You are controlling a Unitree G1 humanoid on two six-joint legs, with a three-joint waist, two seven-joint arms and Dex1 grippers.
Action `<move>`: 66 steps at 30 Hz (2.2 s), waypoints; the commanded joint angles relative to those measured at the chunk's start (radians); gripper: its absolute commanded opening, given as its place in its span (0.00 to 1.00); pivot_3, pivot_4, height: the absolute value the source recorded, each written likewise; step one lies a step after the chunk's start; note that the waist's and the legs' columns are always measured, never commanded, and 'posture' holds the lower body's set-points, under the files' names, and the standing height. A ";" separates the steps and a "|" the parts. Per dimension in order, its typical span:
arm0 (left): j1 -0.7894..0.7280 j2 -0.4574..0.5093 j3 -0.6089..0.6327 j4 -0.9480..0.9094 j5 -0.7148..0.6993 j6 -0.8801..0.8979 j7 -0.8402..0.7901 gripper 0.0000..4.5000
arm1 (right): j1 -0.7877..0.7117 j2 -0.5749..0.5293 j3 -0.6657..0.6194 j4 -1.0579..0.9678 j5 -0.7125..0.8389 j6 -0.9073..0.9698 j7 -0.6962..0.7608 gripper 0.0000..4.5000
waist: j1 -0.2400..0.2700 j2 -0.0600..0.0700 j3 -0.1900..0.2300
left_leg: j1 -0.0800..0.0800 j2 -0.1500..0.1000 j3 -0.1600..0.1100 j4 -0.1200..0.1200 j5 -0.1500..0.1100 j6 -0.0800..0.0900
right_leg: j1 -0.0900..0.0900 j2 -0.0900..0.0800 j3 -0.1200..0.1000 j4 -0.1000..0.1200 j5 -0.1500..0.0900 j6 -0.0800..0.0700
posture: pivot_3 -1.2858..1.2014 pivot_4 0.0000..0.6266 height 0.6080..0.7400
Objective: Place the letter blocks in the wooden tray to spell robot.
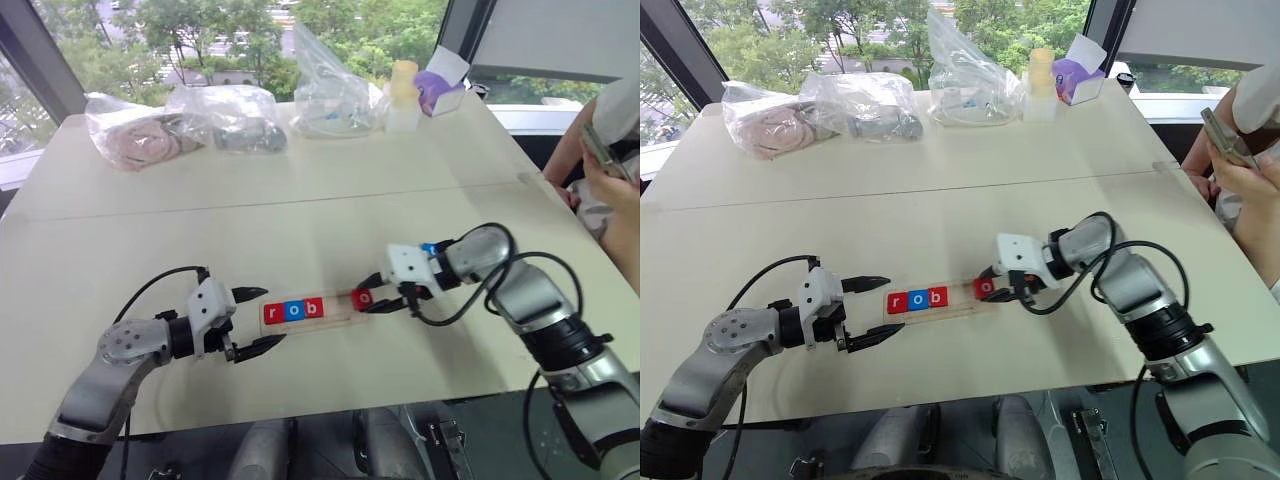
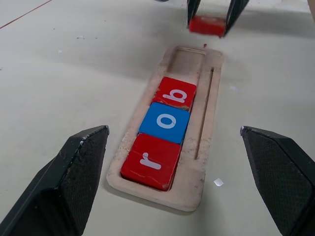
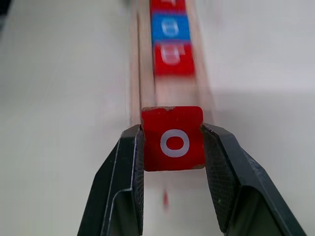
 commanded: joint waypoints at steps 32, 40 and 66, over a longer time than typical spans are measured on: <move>0.027 0.007 0.020 -0.074 -0.020 0.025 0.029 1.00 | -0.067 0.122 0.070 0.048 -0.083 0.030 -0.065 0.93 | -0.004 0.000 0.000 | 0.000 0.000 0.000 0.000 0.000 0.000 | -0.001 0.002 0.000 0.001 0.001 0.002 | 0.52 0.24 1.00; 0.022 0.007 0.018 -0.074 -0.022 0.029 0.030 1.00 | -0.095 0.084 -0.029 0.011 -0.027 0.096 -0.079 0.99 | -0.004 0.000 0.000 | 0.000 0.000 0.000 0.000 0.000 0.000 | -0.001 0.001 0.000 0.001 0.001 0.002 | 0.52 0.24 1.00; -0.032 -0.025 -0.020 -0.019 -0.003 0.009 0.010 1.00 | -0.024 0.321 -0.583 -0.005 -0.069 0.991 -0.998 0.99 | -0.005 0.001 -0.001 | -0.001 0.000 0.001 -0.001 0.000 0.000 | -0.003 0.002 0.001 0.002 0.001 0.002 | 0.52 0.24 1.00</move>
